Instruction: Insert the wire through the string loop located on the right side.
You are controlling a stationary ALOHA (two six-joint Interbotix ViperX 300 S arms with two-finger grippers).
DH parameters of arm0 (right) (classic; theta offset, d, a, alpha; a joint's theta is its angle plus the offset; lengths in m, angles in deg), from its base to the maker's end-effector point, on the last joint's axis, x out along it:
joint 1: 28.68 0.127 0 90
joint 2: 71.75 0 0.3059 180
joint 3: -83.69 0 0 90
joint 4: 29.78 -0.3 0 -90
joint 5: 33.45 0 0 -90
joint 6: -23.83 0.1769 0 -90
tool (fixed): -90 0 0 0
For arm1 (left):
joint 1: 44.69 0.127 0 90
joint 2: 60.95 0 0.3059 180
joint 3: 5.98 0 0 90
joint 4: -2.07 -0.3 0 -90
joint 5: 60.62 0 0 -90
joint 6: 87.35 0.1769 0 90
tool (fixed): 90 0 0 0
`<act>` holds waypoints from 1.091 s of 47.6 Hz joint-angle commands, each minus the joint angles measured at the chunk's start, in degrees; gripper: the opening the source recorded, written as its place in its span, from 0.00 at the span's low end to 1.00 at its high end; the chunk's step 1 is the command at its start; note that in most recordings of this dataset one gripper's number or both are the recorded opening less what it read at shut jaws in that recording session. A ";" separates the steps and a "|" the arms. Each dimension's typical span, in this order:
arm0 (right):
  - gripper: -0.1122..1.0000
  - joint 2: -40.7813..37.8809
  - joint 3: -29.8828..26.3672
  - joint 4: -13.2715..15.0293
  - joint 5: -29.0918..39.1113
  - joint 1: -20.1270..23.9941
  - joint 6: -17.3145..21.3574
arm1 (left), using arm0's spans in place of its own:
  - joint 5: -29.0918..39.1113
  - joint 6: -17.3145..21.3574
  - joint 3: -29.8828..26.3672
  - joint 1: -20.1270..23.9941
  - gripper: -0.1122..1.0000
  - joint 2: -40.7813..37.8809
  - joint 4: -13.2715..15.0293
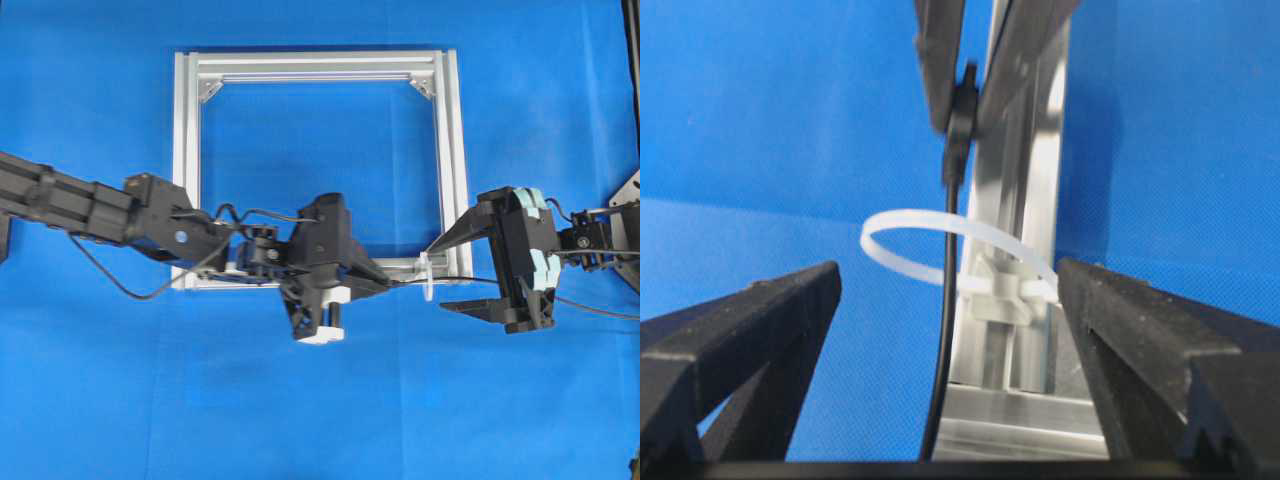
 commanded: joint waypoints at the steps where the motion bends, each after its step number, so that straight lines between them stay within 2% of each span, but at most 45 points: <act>1: 0.95 1.05 -1.05 -0.09 -0.18 -0.09 0.00 | -1.23 0.18 2.11 -0.53 0.18 4.39 -0.18; 13: 0.95 1.14 -0.97 0.09 -0.09 -0.09 -0.26 | -3.08 -0.09 13.80 -1.58 0.18 13.97 -0.18; 27: 0.95 1.41 -0.79 0.09 1.05 -0.09 -0.26 | -3.78 -1.05 25.66 -2.29 0.18 21.53 -0.09; 39: 0.95 1.49 -0.79 0.18 1.05 0.09 -0.44 | -3.87 -1.05 37.97 -2.81 0.18 31.82 -0.09; 52: 0.95 1.58 -1.14 0.88 1.67 0.18 -0.70 | -1.93 -1.05 46.58 -3.78 0.18 43.59 -0.09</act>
